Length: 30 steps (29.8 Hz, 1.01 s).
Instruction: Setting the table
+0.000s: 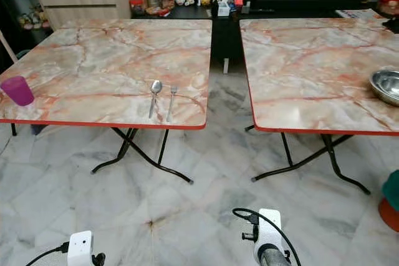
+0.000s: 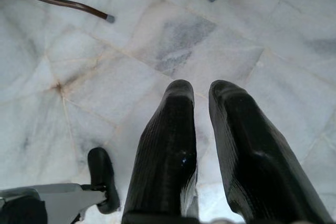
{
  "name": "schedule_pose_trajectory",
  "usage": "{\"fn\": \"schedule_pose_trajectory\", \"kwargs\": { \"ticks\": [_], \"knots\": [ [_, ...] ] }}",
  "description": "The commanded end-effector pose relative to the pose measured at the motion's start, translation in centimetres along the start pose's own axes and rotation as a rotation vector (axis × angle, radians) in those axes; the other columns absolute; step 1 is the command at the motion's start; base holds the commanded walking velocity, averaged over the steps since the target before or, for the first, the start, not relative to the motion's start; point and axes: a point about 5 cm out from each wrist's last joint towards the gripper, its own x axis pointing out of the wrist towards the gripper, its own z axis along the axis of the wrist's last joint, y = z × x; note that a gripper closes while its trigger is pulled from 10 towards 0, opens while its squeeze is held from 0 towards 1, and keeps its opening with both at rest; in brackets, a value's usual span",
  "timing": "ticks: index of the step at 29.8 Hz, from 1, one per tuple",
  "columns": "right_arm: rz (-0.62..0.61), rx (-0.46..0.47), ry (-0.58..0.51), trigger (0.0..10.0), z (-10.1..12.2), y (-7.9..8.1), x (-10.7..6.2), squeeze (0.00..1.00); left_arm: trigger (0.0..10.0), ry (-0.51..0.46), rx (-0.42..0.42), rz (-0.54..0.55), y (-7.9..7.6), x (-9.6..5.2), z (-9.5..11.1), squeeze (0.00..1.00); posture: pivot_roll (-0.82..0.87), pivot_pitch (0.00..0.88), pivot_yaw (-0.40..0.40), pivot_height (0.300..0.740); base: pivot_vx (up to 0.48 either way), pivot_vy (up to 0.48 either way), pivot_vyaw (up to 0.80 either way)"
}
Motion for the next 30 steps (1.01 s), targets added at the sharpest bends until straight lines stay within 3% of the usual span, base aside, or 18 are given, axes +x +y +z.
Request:
{"fn": "schedule_pose_trajectory", "kwargs": {
  "ticks": [1, 14, 23, 30],
  "knots": [
    [0.001, 0.023, 0.010, 10.0, 0.0, 0.3, 0.1, 0.00, 10.0, 0.032, 0.016, 0.005, 0.4, -0.1, -0.4, 0.00, 0.02, 0.000, 0.088, 0.740, 0.000, 0.289, 0.00],
    [0.007, 0.061, 0.007, 10.0, -0.3, 0.9, 0.0, 0.00, 10.0, 0.009, 0.057, -0.013, 0.4, 0.2, 0.8, 0.00, 0.02, 0.000, 0.114, 0.740, 0.000, 0.419, 0.00],
    [0.009, 0.070, 0.012, 10.0, -0.5, 1.1, -0.1, 0.00, 10.0, -0.011, 0.052, -0.010, 0.4, 0.3, 1.1, 0.00, 0.03, 0.000, 0.111, 0.740, 0.000, 0.000, 0.00],
    [0.023, 0.072, -0.001, 10.0, -0.1, 1.7, 0.0, 0.00, 10.0, 0.023, 0.112, 0.019, 0.3, 0.3, 0.7, 0.00, 0.02, 0.007, 0.112, 0.740, 0.188, 0.000, 0.00]
  ]
}}
